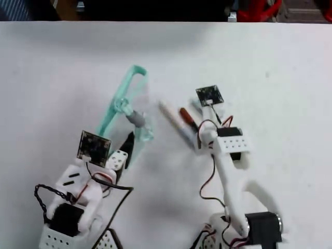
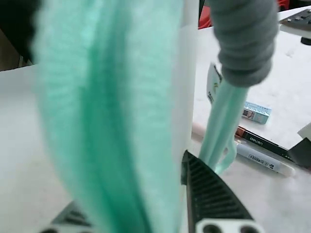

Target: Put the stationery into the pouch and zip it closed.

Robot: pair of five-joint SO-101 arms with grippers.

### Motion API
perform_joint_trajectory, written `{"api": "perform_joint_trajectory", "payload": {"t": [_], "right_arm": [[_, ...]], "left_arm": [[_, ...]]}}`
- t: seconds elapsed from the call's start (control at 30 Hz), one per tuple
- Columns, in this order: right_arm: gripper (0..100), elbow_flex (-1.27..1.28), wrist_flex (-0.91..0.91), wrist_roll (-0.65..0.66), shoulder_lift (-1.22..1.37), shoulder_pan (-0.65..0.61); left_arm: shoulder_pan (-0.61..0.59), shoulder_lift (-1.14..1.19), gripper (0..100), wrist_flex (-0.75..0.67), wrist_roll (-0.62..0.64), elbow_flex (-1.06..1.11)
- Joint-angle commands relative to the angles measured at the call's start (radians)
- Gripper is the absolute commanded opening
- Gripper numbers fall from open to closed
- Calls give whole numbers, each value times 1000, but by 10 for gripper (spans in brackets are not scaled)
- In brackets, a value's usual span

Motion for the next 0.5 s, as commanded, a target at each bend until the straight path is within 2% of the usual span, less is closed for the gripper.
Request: {"api": "perform_joint_trajectory", "payload": {"t": [0.0, 0.1, 0.13, 0.3, 0.33, 0.4, 0.43, 0.47], "right_arm": [[142, -2, -36, 21, -45, 10], [8, 41, -119, 78, -47, 8], [17, 44, -131, 83, -47, 8], [183, 46, -137, 83, -47, 8], [172, 52, -136, 84, -47, 8], [35, 63, -143, 86, -54, 8], [0, 63, -145, 83, -56, 10], [48, 63, -145, 83, -56, 10]], "left_arm": [[16, 2, 147, -25, 0, -5], [16, 2, 147, -25, 0, -5], [16, 2, 147, -25, 0, -5], [16, 2, 147, -25, -2, -5], [16, 2, 147, -25, -2, -5], [16, 2, 147, -25, -3, -5], [16, 2, 147, -25, -3, -5], [16, 2, 147, -25, -3, -5]]}}
